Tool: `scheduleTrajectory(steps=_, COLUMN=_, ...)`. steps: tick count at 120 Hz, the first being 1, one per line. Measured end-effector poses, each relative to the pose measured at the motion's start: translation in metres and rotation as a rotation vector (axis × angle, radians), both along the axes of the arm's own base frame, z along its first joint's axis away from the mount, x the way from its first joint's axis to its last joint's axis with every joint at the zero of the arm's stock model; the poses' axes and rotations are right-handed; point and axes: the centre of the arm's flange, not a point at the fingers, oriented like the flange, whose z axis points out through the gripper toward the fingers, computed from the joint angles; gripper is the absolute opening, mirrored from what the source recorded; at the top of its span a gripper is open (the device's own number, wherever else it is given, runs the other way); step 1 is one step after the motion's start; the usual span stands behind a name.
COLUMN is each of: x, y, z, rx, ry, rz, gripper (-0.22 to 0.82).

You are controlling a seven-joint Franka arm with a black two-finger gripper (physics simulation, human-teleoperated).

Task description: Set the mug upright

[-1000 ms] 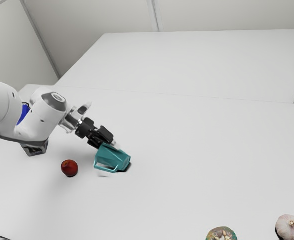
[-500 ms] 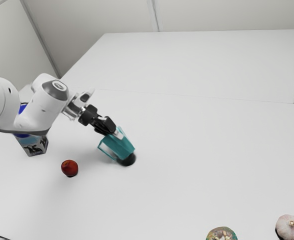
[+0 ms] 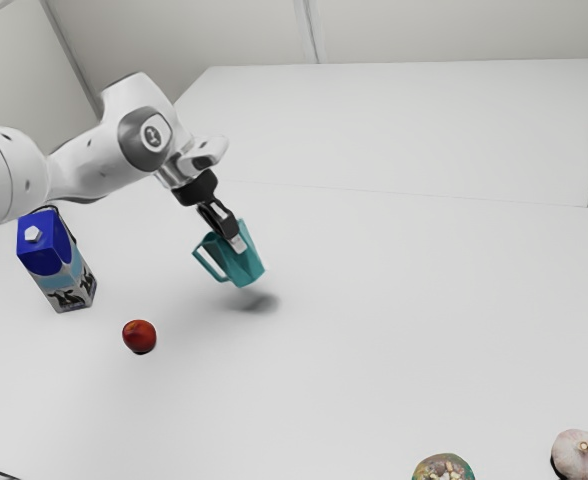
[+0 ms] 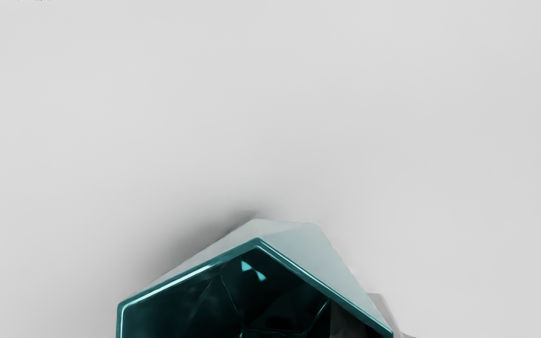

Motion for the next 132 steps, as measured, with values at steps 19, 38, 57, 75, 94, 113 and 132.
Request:
scheduleTrajectory(steps=19, x=-0.004, y=-0.017, z=-0.004, rx=0.137, ry=-0.025, rz=-0.061, gripper=-0.18)
scheduleTrajectory(steps=38, x=-0.022, y=-0.024, z=-0.019, rx=0.219, ry=-0.062, rz=-0.083, gripper=-0.18)
scheduleTrajectory(steps=57, x=-0.032, y=-0.035, z=-0.029, rx=0.293, ry=-0.124, rz=-0.119, gripper=-0.18)
scheduleTrajectory(steps=75, x=-0.033, y=-0.049, z=-0.034, rx=0.350, ry=-0.177, rz=-0.154, gripper=-0.18)
scheduleTrajectory(steps=94, x=-0.035, y=-0.054, z=-0.044, rx=0.377, ry=-0.201, rz=-0.154, gripper=-0.18)
scheduleTrajectory(steps=113, x=-0.045, y=-0.055, z=-0.058, rx=0.378, ry=-0.205, rz=-0.137, gripper=-0.18)
scheduleTrajectory(steps=132, x=-0.054, y=-0.058, z=-0.062, rx=0.376, ry=-0.223, rz=-0.125, gripper=-0.18)
